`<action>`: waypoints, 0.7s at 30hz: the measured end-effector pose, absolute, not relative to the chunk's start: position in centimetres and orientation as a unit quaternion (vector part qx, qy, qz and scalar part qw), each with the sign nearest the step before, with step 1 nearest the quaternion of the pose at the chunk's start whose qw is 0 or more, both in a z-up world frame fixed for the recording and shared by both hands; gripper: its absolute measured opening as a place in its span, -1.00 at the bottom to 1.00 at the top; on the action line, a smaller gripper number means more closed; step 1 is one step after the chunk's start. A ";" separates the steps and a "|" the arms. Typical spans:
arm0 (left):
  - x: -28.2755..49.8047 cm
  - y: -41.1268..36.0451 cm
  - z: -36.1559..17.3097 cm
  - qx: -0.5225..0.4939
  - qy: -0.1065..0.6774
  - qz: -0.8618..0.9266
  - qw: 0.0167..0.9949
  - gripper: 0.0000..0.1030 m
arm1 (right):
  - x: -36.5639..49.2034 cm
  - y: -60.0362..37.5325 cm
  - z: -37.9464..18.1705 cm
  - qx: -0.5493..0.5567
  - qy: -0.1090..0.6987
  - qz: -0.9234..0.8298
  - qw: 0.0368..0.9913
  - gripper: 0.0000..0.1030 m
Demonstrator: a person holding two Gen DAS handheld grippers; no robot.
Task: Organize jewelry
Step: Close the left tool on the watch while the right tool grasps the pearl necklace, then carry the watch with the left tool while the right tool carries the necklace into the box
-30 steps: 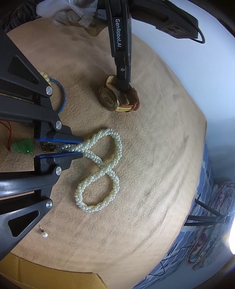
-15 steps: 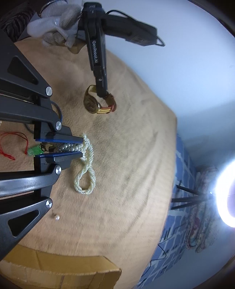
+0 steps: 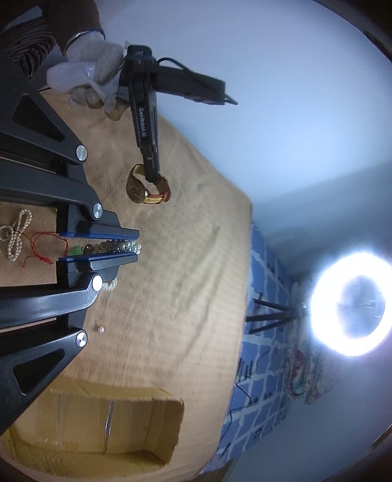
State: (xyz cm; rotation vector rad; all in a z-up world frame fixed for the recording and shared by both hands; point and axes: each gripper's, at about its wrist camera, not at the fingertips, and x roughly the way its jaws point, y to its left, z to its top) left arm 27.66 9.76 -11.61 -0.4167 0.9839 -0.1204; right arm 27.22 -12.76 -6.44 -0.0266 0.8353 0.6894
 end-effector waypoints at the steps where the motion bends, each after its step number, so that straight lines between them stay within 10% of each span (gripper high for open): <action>1: 27.6 9.5 -11.5 -0.198 0.468 -0.059 0.859 -0.88 | 27.1 -13.2 -6.1 -0.012 0.395 0.325 0.859 -0.90; 21: 26.0 0.7 -7.3 -0.148 0.444 -0.141 0.872 -0.88 | 26.0 -20.0 1.2 0.007 0.331 0.297 0.896 -0.90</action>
